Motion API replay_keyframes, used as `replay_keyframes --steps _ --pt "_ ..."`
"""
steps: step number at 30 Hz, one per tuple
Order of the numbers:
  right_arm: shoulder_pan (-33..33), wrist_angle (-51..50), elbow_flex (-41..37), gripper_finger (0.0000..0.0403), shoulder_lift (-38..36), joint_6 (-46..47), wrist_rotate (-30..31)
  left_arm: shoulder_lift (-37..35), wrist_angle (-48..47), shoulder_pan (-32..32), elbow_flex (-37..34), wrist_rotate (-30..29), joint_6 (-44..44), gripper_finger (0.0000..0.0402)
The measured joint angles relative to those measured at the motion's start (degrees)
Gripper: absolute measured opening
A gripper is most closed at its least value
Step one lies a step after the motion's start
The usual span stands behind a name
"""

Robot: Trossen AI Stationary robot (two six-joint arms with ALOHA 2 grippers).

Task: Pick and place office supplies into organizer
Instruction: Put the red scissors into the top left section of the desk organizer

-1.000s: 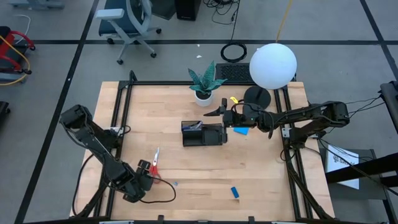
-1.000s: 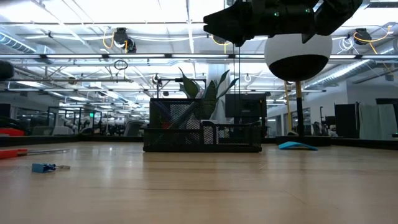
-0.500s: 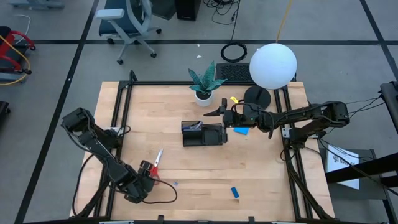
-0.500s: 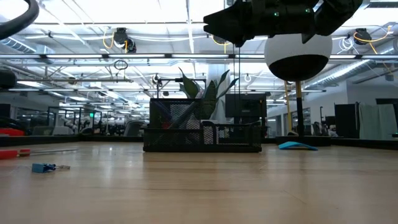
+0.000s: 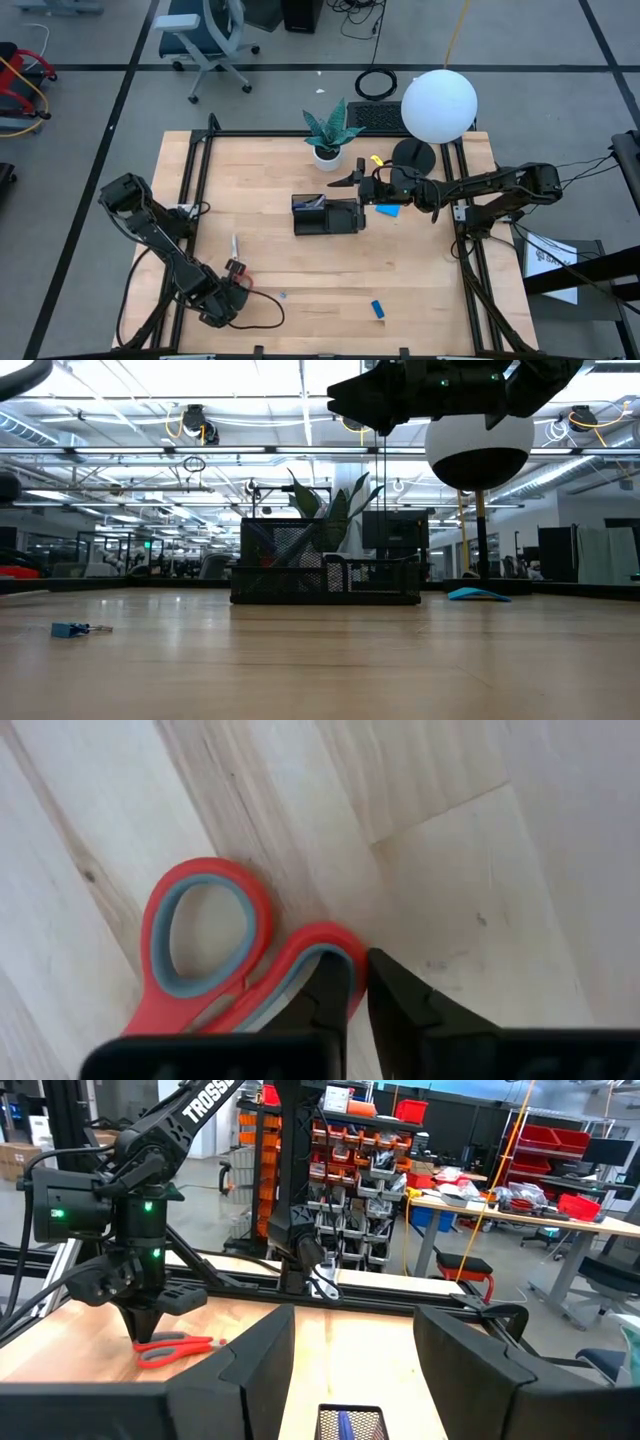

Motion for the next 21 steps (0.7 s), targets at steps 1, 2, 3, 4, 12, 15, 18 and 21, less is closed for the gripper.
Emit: replay_keyframes --steps 1,2,3,4,12,15,18,21 --pt "0.0 0.0 0.0 0.0196 0.0 0.0 0.0 0.0 0.24 0.01 -0.04 0.03 0.07 0.0031" --pt "-0.02 0.0 0.0 0.0196 0.0 0.0 0.02 0.0 0.26 0.01 0.06 -0.05 0.25 0.0035" --pt "-0.01 0.0 0.0 0.0196 0.0 0.0 0.04 0.03 0.18 0.01 0.18 -0.21 0.26 0.0036" --pt "0.0 0.01 0.0 0.0196 0.0 0.0 0.04 0.08 -0.23 0.01 0.54 -0.32 0.26 0.0036" --pt "0.0 0.03 0.0 0.0196 0.0 0.0 0.07 -2.48 -0.69 1.27 3.49 -5.96 0.78 0.0022" --pt "-0.02 0.1 0.0 0.0196 0.02 0.0 0.07 -5.31 -0.49 1.88 3.78 -6.63 0.94 0.0024" --pt "-0.01 0.3 0.0 0.0196 0.02 0.01 -0.02 -9.17 0.32 2.93 3.84 -8.32 1.67 0.003" --pt "0.0 0.43 0.0 0.0196 0.02 0.0 -0.15 -13.1 0.22 3.92 3.85 -9.77 2.25 0.0025"
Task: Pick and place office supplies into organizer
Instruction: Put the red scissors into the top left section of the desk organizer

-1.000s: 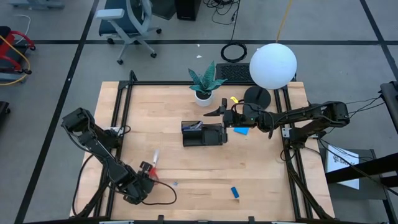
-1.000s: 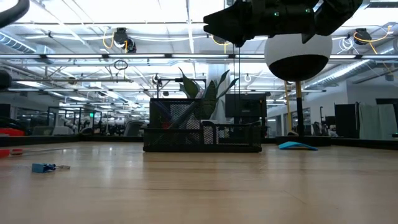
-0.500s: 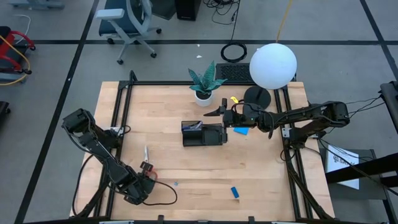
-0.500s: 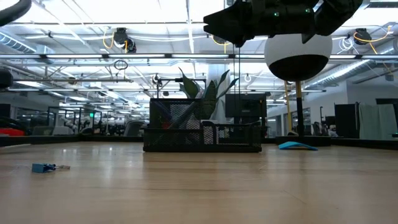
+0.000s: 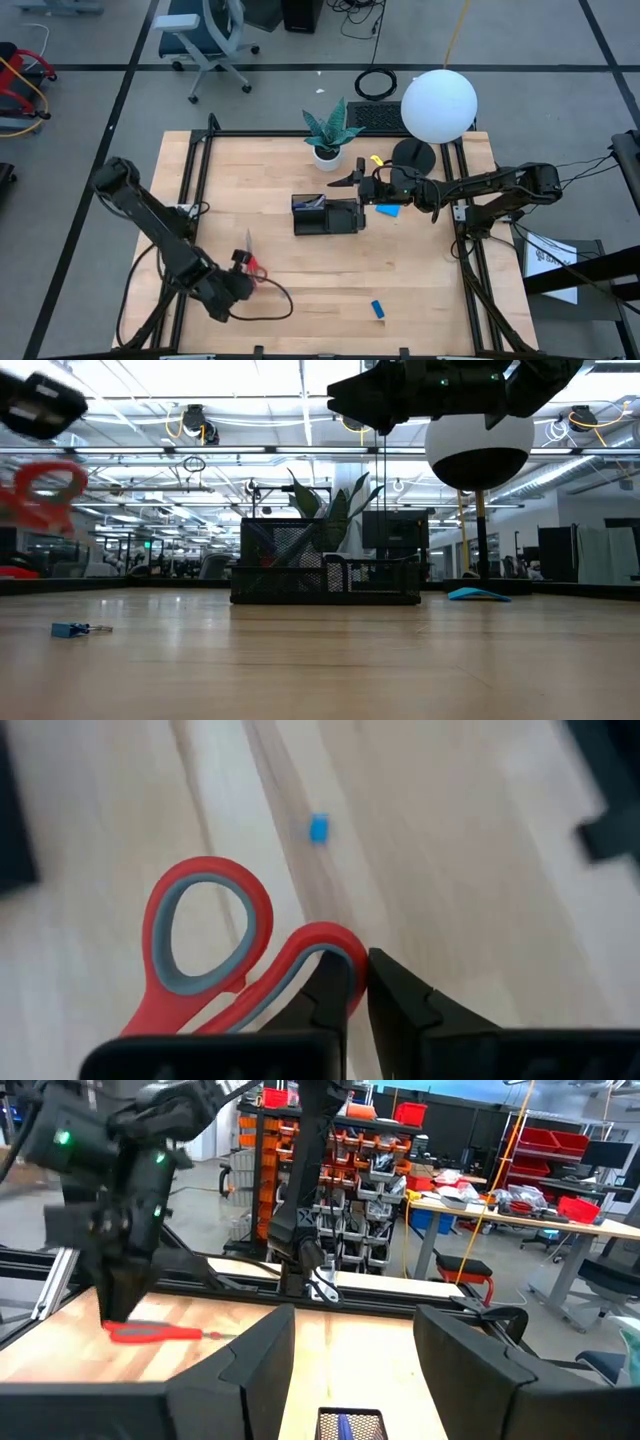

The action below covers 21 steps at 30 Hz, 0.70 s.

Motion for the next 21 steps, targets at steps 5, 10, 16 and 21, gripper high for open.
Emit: replay_keyframes --steps 5,10,16,21 --pt "0.84 0.03 0.0 0.0196 0.0 -2.08 -0.14 -6.83 3.28 1.5 0.0 -1.69 3.62 0.0022" --pt "3.67 1.91 0.0 0.0196 0.0 -7.86 -0.4 -13.35 8.04 3.39 0.02 -1.61 7.2 0.0029" --pt "8.08 3.91 0.0 0.0196 0.0 -15.54 -0.55 -17.34 12.22 6.44 0.07 1.76 12.99 0.0021" --pt "9.64 2.31 1.97 0.0196 0.08 -16.28 -4.36 -16.89 15.59 10.26 0.07 8.18 15.74 0.0024"
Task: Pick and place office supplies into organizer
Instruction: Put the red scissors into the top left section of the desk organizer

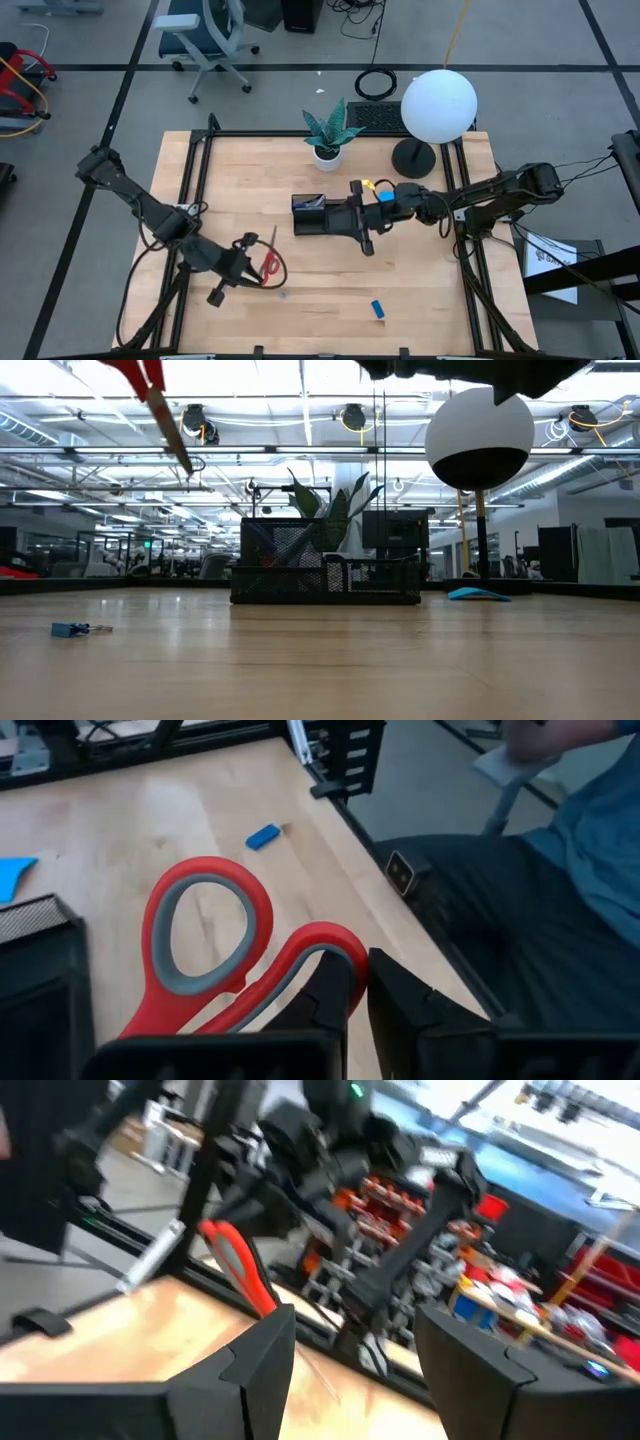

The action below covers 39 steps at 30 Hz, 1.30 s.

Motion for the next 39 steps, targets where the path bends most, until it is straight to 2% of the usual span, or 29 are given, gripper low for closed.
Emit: replay_keyframes --steps 13,21,25,32,36,39 --pt "1.88 -6.41 10.49 0.0196 9.22 -0.06 -5.09 0.9 5.01 9.31 0.02 12.42 5.25 0.0028" --pt "2.18 -8.37 16.14 0.0196 16.56 0.17 -5.42 0.9 5.36 11.36 0.02 13.83 7.01 0.0023" --pt "2.18 -8.34 19.82 0.0196 20.2 1.27 -8.18 0.93 5.96 11.55 0.02 14.27 7.52 0.0027" --pt "2.31 -8.8 24.72 0.0196 26.11 1.37 -8.47 3.63 9.33 12.22 0.04 16.32 8.43 0.0025" --pt "2.31 -9.12 26.7 0.0196 28.8 1.53 -12.34 5.81 10.01 13.21 0.04 17.75 9.04 0.0028" --pt "2.48 -9.25 27.1 0.0183 29.42 1.38 -12.67 6.48 9.75 13.83 0.04 17.81 9.04 0.0028"
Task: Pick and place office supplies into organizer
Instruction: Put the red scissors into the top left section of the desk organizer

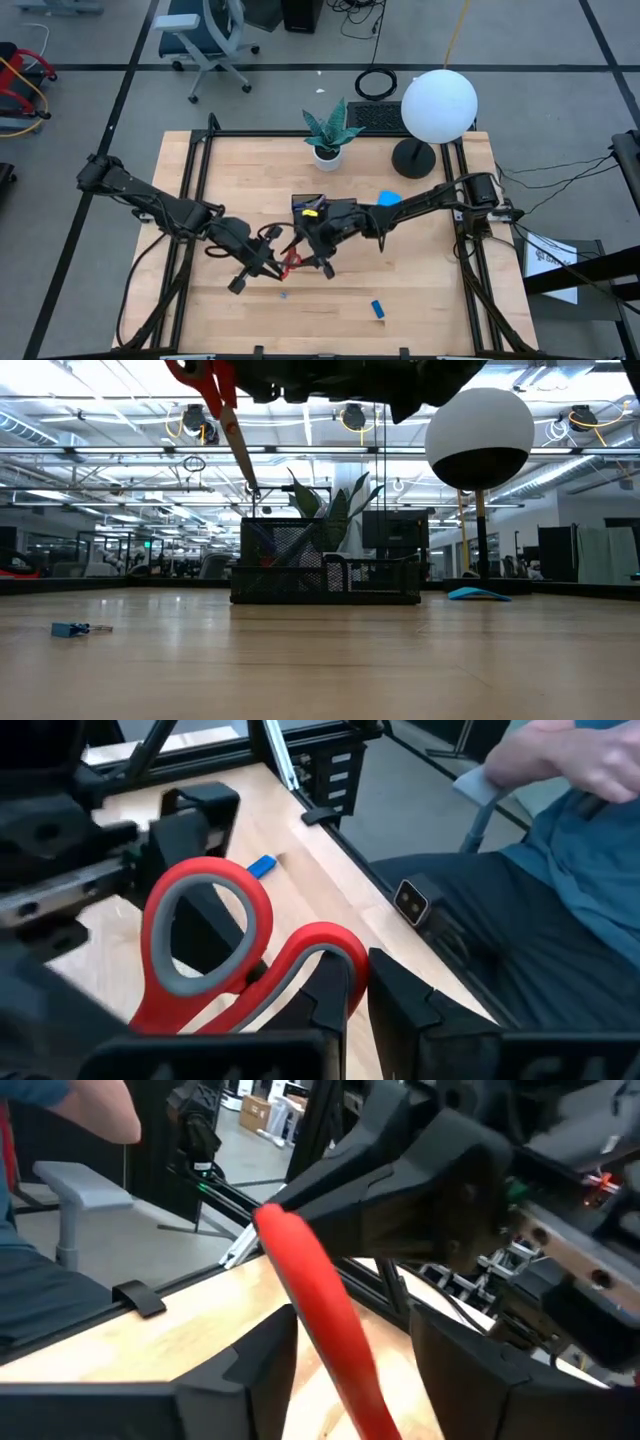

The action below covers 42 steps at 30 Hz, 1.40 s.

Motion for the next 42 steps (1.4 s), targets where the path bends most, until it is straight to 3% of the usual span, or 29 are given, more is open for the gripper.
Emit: replay_keyframes --steps 9,13,20,27,31,36,42 --pt "0.27 -0.15 -0.02 0.0022 0.03 -3.79 -4.3 -0.72 1.54 0.34 0.0 1.31 0.33 0.003" --pt "0.12 0.16 -0.02 0.0022 -0.03 -3.12 -4.66 -1.31 0.85 0.39 0.01 0.71 -0.06 0.0035" --pt "-0.57 0.79 0.02 0.0022 -1.89 1.79 -3.29 -6.03 -1.31 0.45 0.0 -2.31 0.8 0.0081" --pt "-2.51 1.39 -3.11 0.0022 -5.93 5.33 -3.82 -15.97 -6.5 0.21 0.02 -12.96 1.97 0.0108" --pt "-4.6 8.99 -7.99 0.0022 -7.12 7.83 -4.32 -20.06 -9.92 0.37 0.02 -18.88 4.37 0.0112" --pt "-8.48 25.71 -15.89 0.0022 -7.07 10.81 -4.25 -22.23 -11.78 0.96 -0.37 -26.7 4.28 0.0113" --pt "-11.38 44.29 -21.95 0.0022 -7.12 11.55 -2.72 -23.15 -3.97 3.69 -3.49 -32.27 6.4 0.0113"
